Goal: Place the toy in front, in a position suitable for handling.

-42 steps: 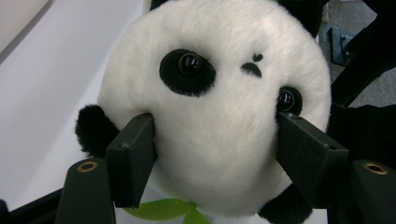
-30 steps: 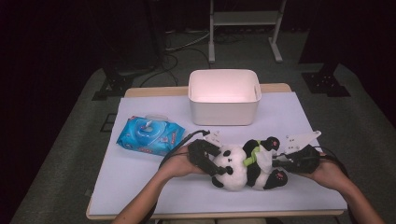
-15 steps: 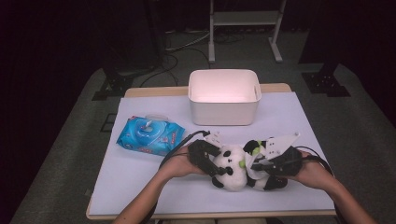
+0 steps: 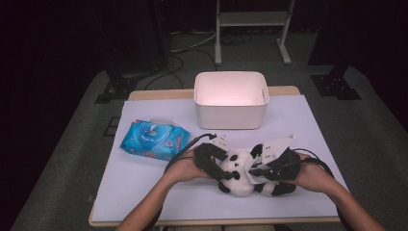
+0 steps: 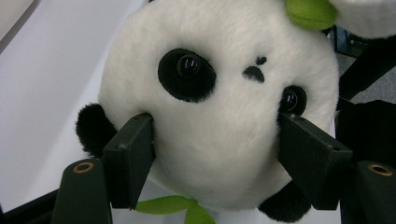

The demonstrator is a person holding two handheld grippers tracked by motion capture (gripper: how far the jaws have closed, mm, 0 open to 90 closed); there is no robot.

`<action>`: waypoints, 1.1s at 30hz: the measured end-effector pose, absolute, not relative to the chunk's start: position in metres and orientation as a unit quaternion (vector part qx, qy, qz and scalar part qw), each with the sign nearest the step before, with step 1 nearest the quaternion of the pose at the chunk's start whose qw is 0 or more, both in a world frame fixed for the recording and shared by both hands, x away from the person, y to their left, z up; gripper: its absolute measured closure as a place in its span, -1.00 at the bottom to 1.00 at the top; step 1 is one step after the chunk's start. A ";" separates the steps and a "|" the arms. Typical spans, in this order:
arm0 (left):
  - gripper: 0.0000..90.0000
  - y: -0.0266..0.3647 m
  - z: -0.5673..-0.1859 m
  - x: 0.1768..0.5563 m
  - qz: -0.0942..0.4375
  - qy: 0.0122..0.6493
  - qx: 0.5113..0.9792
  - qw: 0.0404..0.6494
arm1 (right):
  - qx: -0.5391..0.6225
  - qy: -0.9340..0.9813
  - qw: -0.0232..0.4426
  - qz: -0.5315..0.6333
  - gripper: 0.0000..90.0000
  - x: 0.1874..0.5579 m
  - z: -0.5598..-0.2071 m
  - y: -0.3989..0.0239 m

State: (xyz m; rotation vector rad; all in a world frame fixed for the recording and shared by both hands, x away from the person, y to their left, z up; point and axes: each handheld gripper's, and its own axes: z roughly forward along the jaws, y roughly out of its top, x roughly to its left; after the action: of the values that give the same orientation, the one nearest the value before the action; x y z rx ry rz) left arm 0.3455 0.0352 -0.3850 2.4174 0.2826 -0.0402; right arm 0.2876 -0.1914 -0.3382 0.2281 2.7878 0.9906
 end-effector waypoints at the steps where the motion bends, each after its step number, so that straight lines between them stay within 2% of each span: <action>1: -0.36 0.035 -0.385 0.345 -0.016 0.111 0.931 0.347 | 0.074 0.936 0.085 0.334 0.85 0.288 -0.338 -0.189; 10: -0.37 0.038 -0.385 0.346 -0.016 0.114 0.930 0.348 | 0.051 0.943 0.076 0.321 0.85 0.288 -0.346 -0.166; 18: -0.37 0.046 -0.382 0.346 -0.016 0.110 0.929 0.354 | 0.066 0.943 0.079 0.317 0.85 0.288 -0.352 -0.180; 22: -0.28 0.051 -0.381 0.346 -0.017 0.106 0.927 0.359 | 0.070 0.943 0.083 0.316 0.85 0.286 -0.354 -0.184; 26: -0.09 0.050 -0.385 0.347 -0.008 0.110 0.927 0.357 | 0.071 0.943 0.090 0.312 0.85 0.286 -0.353 -0.179; 33: -0.07 0.051 -0.386 0.350 -0.010 0.114 0.926 0.359 | 0.056 0.946 0.102 0.301 0.85 0.287 -0.350 -0.165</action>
State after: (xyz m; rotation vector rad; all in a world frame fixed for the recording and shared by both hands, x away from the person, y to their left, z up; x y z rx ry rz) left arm 0.3501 0.0507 -0.3863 2.3898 0.2945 -0.0247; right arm 0.2873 -0.1654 -0.3503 0.1641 2.7940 0.8900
